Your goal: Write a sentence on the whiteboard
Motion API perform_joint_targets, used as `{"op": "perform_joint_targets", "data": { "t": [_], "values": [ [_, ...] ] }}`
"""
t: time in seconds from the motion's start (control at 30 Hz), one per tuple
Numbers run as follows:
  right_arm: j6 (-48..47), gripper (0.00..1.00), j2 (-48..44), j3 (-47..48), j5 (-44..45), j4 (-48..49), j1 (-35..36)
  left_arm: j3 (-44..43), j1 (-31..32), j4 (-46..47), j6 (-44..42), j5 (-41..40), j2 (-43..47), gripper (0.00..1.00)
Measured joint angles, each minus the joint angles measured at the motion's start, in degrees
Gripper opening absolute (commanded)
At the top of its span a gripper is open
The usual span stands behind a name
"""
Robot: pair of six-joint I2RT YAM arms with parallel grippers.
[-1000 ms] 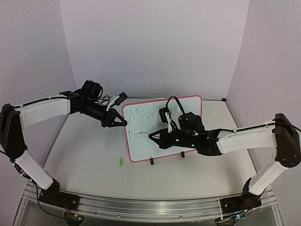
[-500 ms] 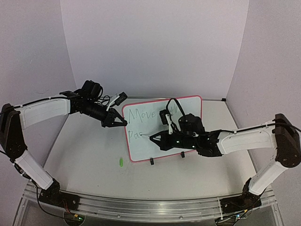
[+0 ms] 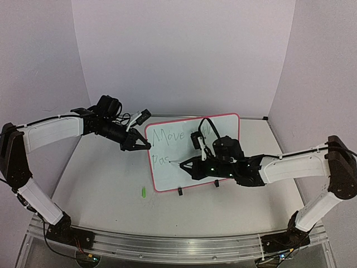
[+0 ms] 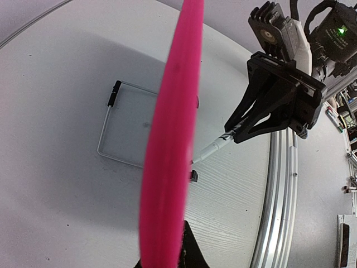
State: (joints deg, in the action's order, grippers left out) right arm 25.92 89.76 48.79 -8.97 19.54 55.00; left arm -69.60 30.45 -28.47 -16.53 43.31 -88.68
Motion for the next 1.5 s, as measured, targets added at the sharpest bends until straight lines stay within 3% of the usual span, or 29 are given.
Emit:
{"op": "perform_joint_targets", "data": {
  "t": [0.63, 0.97, 1.5],
  "values": [
    [-0.1, 0.0, 3.3, 1.5, -3.6, 0.0, 0.0, 0.0, 0.0, 0.0, 0.0, 0.0, 0.0, 0.0],
    [0.5, 0.0, -4.9, -1.6, -1.2, 3.3, -0.1, 0.0, 0.1, 0.0, 0.0, 0.0, 0.0, 0.0],
    [1.4, 0.0, -2.6, -1.6, 1.0, 3.5, -0.8, 0.0, 0.1, 0.0, 0.0, 0.0, 0.0, 0.0]
  ]
}}
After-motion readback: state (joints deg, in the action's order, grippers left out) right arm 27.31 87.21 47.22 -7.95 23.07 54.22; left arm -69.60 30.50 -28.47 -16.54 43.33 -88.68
